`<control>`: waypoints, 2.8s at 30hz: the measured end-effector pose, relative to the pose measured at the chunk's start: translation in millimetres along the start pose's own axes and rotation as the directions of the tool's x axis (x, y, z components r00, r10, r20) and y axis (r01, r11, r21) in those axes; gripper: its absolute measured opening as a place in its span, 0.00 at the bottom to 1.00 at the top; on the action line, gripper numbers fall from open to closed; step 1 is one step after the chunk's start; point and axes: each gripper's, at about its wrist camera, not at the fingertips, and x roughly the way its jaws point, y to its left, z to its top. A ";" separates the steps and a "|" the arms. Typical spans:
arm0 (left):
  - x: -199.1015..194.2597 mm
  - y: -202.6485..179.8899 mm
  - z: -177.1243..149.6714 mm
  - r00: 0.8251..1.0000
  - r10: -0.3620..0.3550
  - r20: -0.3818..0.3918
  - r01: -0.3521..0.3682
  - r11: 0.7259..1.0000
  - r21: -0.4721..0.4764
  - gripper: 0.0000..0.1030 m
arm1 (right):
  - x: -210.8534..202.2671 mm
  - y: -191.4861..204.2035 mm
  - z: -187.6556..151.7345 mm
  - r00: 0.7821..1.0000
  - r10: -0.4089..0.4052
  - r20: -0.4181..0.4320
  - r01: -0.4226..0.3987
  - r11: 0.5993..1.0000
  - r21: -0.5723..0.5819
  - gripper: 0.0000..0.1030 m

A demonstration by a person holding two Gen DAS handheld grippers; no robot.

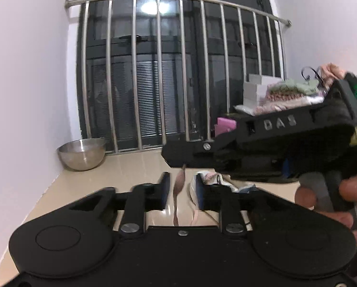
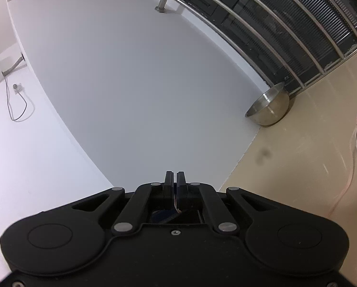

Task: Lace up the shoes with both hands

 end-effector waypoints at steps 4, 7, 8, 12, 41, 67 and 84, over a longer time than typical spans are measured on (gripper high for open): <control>-2.7 7.6 -1.9 1.000 0.004 0.006 -0.004 0.999 -0.036 0.03 | 4.2 1.1 -1.5 1.000 -0.004 -0.002 0.004 1.000 -0.007 0.00; -1.0 13.8 -3.8 1.000 0.010 -0.003 -0.010 0.998 -0.065 0.03 | 13.9 -0.7 -3.9 1.000 0.009 -0.002 -0.009 1.000 -0.001 0.03; -0.5 16.3 -4.7 1.000 0.015 -0.005 -0.016 0.997 -0.079 0.03 | 14.4 -1.7 -3.9 1.000 0.005 0.010 -0.005 1.000 0.006 0.05; 2.9 34.3 -11.7 0.996 0.081 -0.026 -0.084 0.984 -0.157 0.03 | 4.4 -1.5 1.7 0.996 -0.046 0.081 0.048 0.999 -0.021 0.29; 9.5 91.7 -22.6 0.983 0.167 -0.081 -0.183 0.941 -0.285 0.03 | 38.7 -99.8 49.6 0.593 -0.802 -0.066 0.564 0.473 -0.677 0.10; 135.1 40.0 -25.5 0.865 -0.371 -0.337 0.237 0.895 -0.377 0.04 | 54.6 -50.0 23.2 0.765 -0.489 -0.419 -0.033 0.619 -0.785 0.11; 195.2 69.6 -44.8 0.684 -0.559 -0.468 0.205 0.763 -0.613 0.05 | 17.9 -167.2 49.9 0.894 -0.115 -0.434 0.158 0.985 0.064 0.38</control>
